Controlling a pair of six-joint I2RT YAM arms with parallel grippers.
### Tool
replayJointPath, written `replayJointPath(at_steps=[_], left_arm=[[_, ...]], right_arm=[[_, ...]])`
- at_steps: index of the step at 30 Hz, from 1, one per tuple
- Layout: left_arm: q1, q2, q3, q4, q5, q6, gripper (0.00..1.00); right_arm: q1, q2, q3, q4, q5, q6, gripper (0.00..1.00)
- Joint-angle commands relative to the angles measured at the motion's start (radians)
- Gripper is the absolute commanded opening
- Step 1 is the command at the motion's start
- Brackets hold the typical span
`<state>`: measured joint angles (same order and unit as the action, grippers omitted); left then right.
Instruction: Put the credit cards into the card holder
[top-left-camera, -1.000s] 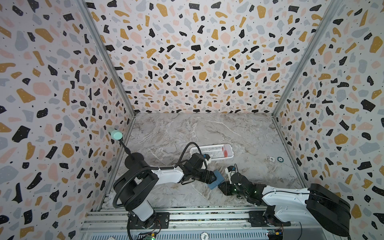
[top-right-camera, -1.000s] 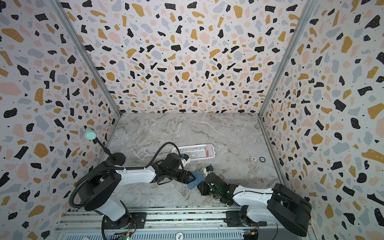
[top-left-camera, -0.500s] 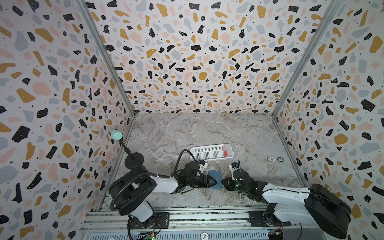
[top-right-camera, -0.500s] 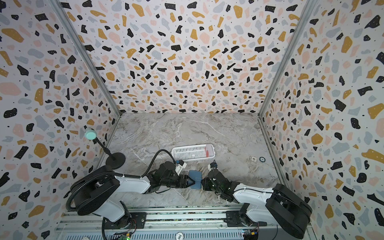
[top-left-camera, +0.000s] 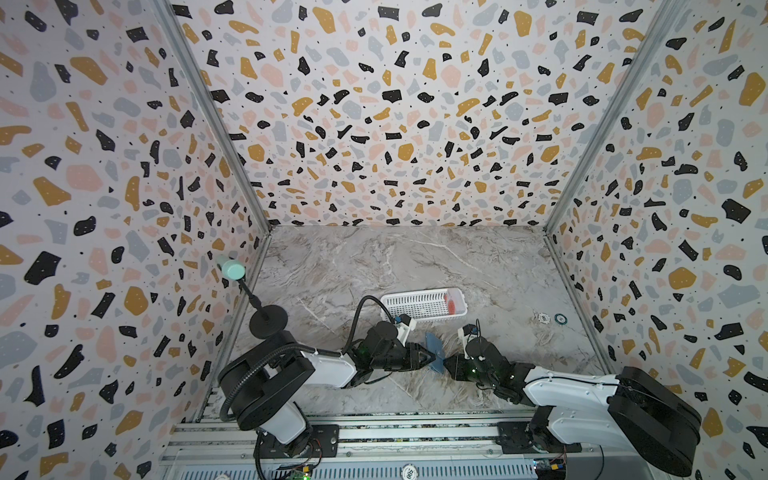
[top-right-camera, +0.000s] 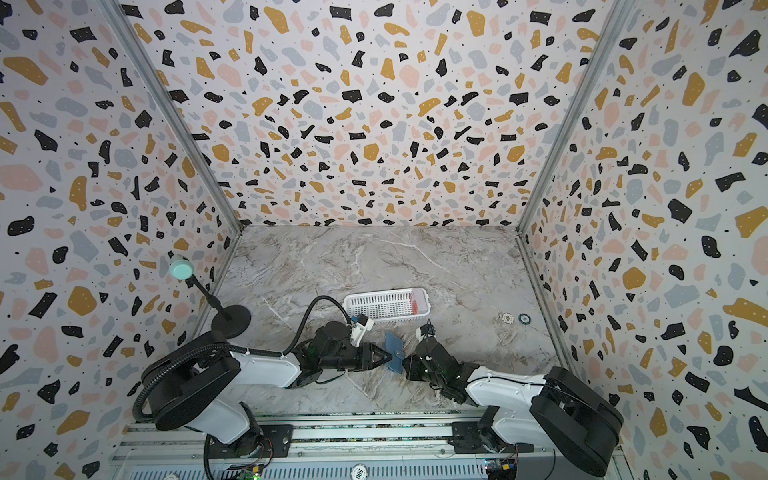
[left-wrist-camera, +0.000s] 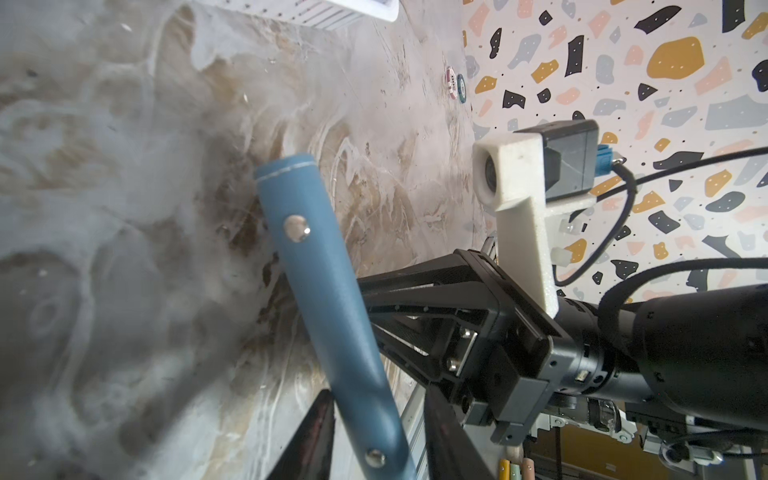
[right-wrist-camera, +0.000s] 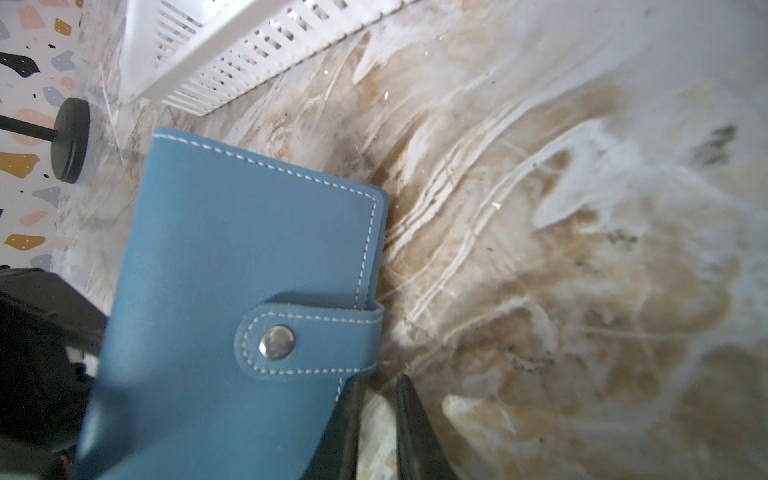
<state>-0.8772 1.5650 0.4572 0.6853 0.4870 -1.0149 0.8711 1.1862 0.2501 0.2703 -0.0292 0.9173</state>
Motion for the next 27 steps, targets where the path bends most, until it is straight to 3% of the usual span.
replayJointPath(at_steps=[1, 14, 19, 27], left_arm=[[-0.009, 0.011, 0.015, 0.028, -0.013, 0.002, 0.32], [-0.012, 0.012, 0.028, -0.057, -0.069, 0.019, 0.10], [-0.041, -0.049, 0.044, -0.183, -0.195, 0.057, 0.00], [-0.129, -0.122, 0.048, -0.201, -0.347, -0.005, 0.00]], right_arm=[[-0.001, -0.021, -0.002, -0.050, 0.018, -0.013, 0.19], [-0.001, -0.059, 0.013, -0.098, 0.025, -0.026, 0.19], [0.000, -0.135, 0.056, -0.195, 0.023, -0.026, 0.22], [0.018, -0.198, 0.175, -0.359, 0.056, -0.029, 0.27]])
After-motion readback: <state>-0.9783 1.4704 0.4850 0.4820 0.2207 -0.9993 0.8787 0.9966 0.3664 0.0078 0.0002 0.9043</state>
